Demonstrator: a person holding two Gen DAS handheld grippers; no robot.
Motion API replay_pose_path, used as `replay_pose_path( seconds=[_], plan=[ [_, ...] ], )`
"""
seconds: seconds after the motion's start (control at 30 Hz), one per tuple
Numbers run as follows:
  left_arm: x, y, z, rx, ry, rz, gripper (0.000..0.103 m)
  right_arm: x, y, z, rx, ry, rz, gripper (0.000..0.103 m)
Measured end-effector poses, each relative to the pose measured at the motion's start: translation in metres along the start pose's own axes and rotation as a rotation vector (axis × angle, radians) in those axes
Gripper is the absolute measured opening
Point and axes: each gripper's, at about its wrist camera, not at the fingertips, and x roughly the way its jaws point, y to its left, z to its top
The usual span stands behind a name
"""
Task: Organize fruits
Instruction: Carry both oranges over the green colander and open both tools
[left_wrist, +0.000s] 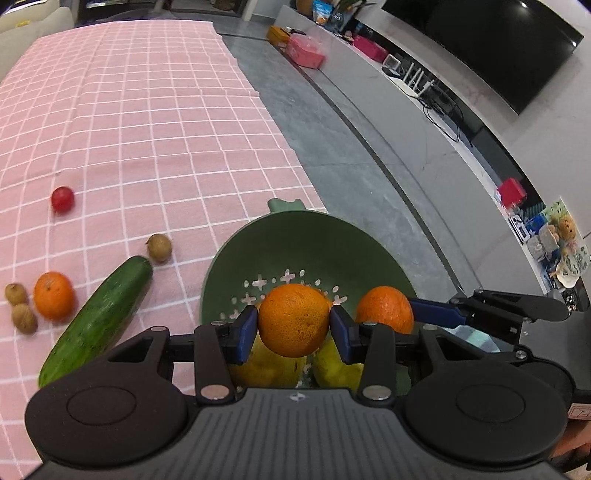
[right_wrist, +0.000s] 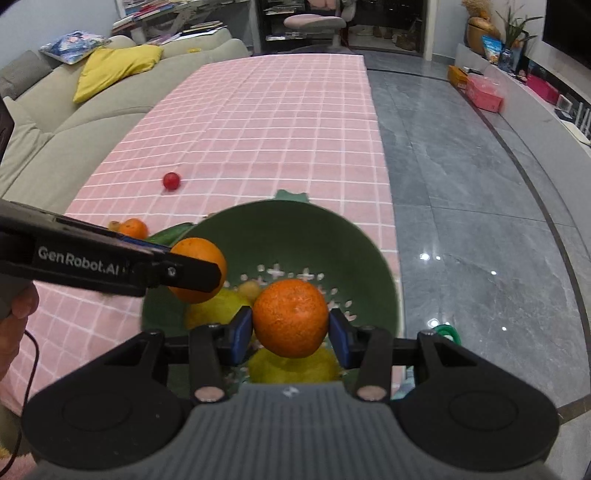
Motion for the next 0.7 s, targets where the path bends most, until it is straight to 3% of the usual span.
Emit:
replay_pose_path(
  seconds=[0.17,0.5,0.7],
  plan=[
    [0.019,-0.002,0.004,0.01,0.017,0.009,0.048,0.016,-0.008,0.003,-0.01,0.007,-0.045,0.042],
    [0.042,-0.009,0.011,0.087,0.055,0.084,0.048,0.042,-0.018,0.002,-0.004,0.044,-0.036,0.042],
    [0.049,-0.013,0.011,0.121,0.055,0.09,0.049,0.046,-0.019,0.002,0.003,0.055,-0.03,0.043]
  ],
)
